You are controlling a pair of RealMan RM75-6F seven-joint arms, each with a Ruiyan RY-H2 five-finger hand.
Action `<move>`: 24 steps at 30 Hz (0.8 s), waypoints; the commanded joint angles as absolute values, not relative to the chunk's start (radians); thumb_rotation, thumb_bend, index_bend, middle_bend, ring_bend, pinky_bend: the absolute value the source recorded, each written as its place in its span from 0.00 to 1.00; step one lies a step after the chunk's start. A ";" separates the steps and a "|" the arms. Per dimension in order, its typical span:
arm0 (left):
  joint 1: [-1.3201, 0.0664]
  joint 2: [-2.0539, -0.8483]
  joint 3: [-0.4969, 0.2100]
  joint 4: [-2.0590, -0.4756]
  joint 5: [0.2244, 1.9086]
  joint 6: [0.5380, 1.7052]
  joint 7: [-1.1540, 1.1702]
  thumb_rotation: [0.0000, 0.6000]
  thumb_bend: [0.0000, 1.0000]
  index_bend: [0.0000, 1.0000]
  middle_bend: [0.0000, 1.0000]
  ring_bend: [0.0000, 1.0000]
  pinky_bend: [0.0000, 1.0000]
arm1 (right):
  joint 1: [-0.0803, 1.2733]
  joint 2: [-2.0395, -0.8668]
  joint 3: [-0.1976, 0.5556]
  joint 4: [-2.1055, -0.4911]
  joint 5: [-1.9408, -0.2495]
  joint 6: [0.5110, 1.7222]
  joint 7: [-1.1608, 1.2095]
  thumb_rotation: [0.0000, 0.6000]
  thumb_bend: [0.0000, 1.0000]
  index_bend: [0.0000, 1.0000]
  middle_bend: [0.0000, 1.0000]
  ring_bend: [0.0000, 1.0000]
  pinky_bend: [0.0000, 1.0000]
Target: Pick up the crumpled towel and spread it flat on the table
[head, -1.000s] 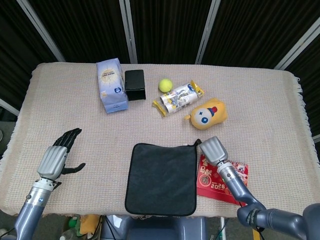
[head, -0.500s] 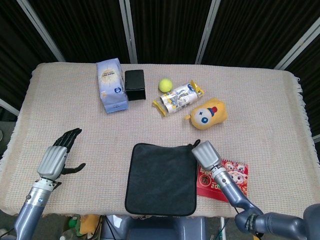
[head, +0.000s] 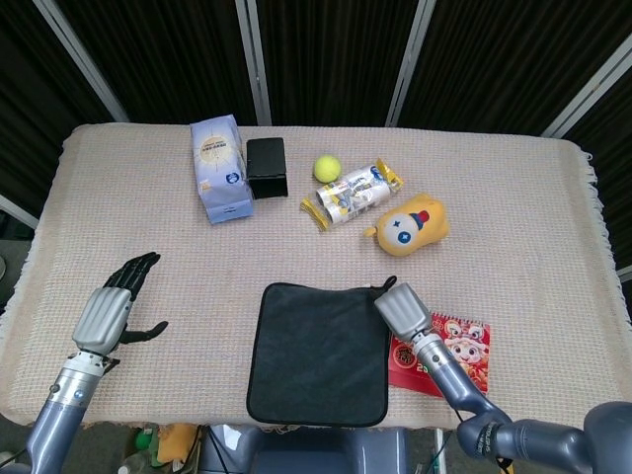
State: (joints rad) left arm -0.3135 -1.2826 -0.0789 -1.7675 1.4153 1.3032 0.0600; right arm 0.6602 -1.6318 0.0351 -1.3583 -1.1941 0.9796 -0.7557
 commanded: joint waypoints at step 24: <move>-0.311 -1.281 -0.079 -1.769 1.420 1.306 0.062 1.00 0.16 0.01 0.04 0.05 0.16 | 0.652 -1.667 0.067 -1.241 -1.158 1.004 -0.766 1.00 0.77 0.30 0.72 0.82 0.74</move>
